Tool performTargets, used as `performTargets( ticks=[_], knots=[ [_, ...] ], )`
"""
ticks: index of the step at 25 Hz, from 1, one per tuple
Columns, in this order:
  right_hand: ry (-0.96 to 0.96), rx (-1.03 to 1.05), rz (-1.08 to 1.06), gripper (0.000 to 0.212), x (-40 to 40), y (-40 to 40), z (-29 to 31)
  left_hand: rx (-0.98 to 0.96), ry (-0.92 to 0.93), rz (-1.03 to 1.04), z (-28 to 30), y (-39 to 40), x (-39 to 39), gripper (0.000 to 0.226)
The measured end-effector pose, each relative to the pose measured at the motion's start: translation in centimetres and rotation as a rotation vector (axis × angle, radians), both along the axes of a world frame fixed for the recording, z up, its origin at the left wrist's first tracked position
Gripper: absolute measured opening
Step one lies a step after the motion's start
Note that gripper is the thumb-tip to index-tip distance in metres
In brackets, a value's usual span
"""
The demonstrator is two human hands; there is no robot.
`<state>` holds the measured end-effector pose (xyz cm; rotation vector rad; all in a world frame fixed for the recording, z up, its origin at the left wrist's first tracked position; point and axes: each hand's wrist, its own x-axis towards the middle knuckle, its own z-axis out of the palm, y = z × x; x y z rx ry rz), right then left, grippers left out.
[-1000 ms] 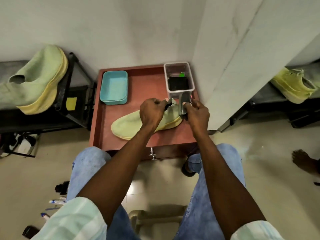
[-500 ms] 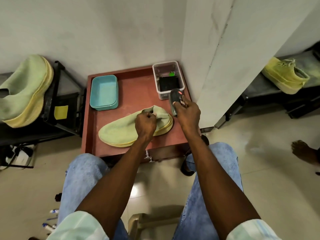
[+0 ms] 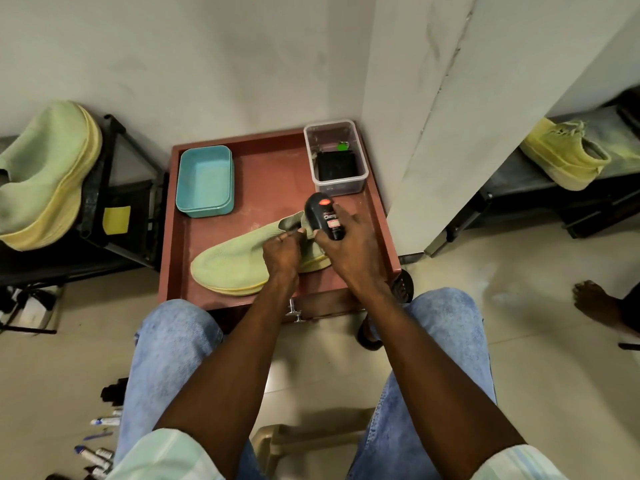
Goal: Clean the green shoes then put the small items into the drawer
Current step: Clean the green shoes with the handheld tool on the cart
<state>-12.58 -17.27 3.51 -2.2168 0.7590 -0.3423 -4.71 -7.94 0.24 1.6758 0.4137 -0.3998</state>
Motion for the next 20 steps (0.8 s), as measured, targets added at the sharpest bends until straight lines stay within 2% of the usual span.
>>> performTargets(
  ticks=[2, 5, 7, 9, 13, 15, 17, 20],
  knots=[
    [0.034, -0.078, 0.038, 0.057, 0.0, 0.4, -0.1, -0.067, 0.035, -0.009, 0.0, 0.2, -0.1, 0.021],
    [0.025, -0.039, -0.179, 0.053, 0.1, -1.1, -0.2, -0.136, 0.02, -0.036, 0.5, 0.3, -0.4, 0.035],
    [-0.047, 0.036, -0.109, 0.051, 0.4, -0.4, 0.4, -0.165, 0.018, -0.034, 0.7, 0.4, -0.4, 0.025],
    [-0.021, -0.038, -0.007, 0.052, 0.5, 1.2, 0.3, -0.199, 0.034, -0.014, 0.8, 0.4, -0.4, 0.017],
    [-0.019, 0.056, -0.207, 0.048, 0.9, -0.4, -0.4, -0.172, 0.011, -0.03, 0.7, 0.3, -0.5, 0.028],
    [-0.056, 0.09, -0.118, 0.047, 1.2, 0.4, 0.0, -0.175, 0.012, -0.019, 0.5, 0.4, -0.5, 0.028],
    [-0.051, 0.034, -0.028, 0.05, 1.3, 1.6, 0.2, -0.196, 0.014, -0.007, 0.3, 0.5, -0.5, 0.023],
    [-0.02, 0.087, -0.229, 0.047, 1.5, 0.2, -0.1, -0.174, -0.023, -0.023, 0.3, 0.5, -0.9, 0.017]
  ],
)
